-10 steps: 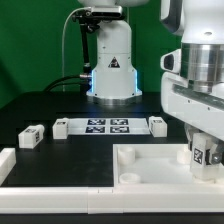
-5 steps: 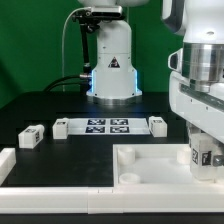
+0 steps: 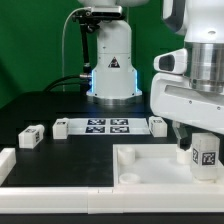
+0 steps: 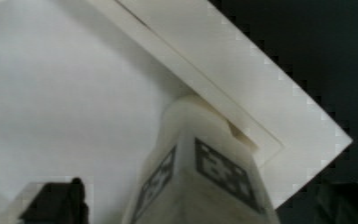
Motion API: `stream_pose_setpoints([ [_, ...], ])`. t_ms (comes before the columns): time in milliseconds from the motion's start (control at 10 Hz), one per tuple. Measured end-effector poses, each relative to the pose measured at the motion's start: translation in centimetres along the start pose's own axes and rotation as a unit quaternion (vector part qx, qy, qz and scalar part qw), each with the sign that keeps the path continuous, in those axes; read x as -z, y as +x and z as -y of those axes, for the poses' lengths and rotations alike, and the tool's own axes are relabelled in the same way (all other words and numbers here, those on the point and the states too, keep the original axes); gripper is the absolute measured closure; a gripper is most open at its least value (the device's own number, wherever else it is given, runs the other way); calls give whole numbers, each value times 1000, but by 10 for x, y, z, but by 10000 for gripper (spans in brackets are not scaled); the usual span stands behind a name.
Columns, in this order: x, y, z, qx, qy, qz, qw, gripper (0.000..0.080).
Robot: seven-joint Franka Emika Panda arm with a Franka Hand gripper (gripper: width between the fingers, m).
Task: Assemble one leg
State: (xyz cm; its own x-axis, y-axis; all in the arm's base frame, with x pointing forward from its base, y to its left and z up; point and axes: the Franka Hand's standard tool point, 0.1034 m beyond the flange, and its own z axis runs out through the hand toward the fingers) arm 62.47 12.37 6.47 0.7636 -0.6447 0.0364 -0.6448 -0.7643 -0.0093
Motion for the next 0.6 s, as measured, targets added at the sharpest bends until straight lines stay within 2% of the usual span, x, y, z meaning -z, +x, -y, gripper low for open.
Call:
stream_pose_setpoints([
  [200,1,0,1,97,1,-1,995,150],
  [500,2,2,0,222,-3,-5,975,150],
  [600,2,4,-1,307,-8,-7,952,150],
])
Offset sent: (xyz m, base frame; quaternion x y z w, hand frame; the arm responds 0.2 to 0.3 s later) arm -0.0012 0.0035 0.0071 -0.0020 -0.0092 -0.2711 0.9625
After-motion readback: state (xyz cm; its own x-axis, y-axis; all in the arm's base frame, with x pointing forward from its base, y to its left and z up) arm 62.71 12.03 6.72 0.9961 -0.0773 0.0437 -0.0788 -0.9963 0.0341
